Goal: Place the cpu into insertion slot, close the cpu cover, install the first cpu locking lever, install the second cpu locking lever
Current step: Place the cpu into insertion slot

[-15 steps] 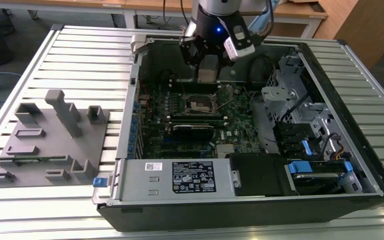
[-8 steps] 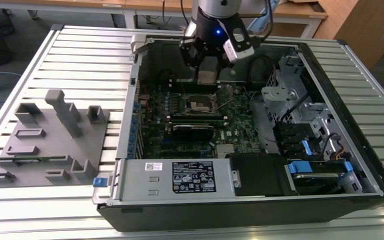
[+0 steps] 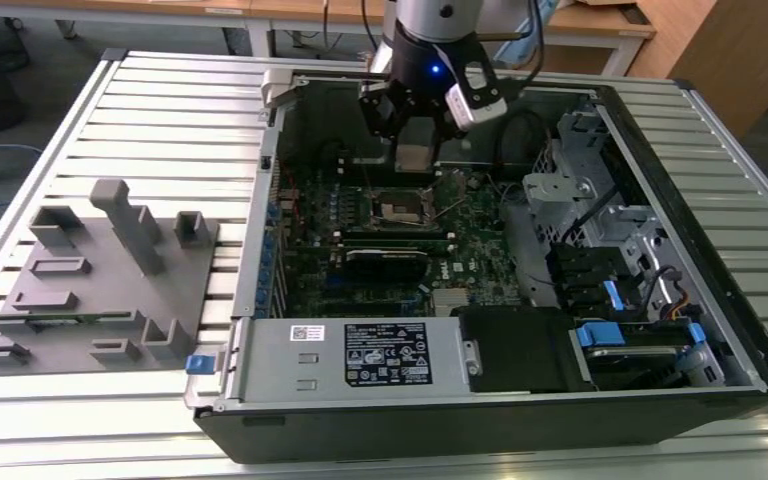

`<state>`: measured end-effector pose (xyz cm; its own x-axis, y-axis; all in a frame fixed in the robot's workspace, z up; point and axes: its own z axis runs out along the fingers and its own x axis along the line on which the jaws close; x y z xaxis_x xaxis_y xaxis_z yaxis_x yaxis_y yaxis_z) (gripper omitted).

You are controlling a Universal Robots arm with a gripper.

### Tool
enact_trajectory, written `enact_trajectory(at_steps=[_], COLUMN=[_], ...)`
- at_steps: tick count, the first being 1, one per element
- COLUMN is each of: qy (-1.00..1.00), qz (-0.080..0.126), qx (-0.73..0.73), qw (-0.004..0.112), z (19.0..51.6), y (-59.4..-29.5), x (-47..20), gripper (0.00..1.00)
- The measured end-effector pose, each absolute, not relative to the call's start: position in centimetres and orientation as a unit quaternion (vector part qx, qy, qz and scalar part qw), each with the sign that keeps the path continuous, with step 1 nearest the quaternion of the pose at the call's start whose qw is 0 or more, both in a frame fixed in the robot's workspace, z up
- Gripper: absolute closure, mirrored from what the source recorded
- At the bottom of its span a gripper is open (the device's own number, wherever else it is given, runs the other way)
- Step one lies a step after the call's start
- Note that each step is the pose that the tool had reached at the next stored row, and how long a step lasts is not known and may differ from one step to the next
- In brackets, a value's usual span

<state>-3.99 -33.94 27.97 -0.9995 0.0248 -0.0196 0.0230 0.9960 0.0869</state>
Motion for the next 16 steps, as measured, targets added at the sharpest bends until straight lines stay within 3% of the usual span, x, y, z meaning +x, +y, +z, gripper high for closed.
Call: enact_trajectory(at_steps=[16], qy=[0.999], qz=[0.043], qx=[0.012], qw=[0.011], z=[27.49], y=[-33.94], x=[-4.0], gripper=[0.46])
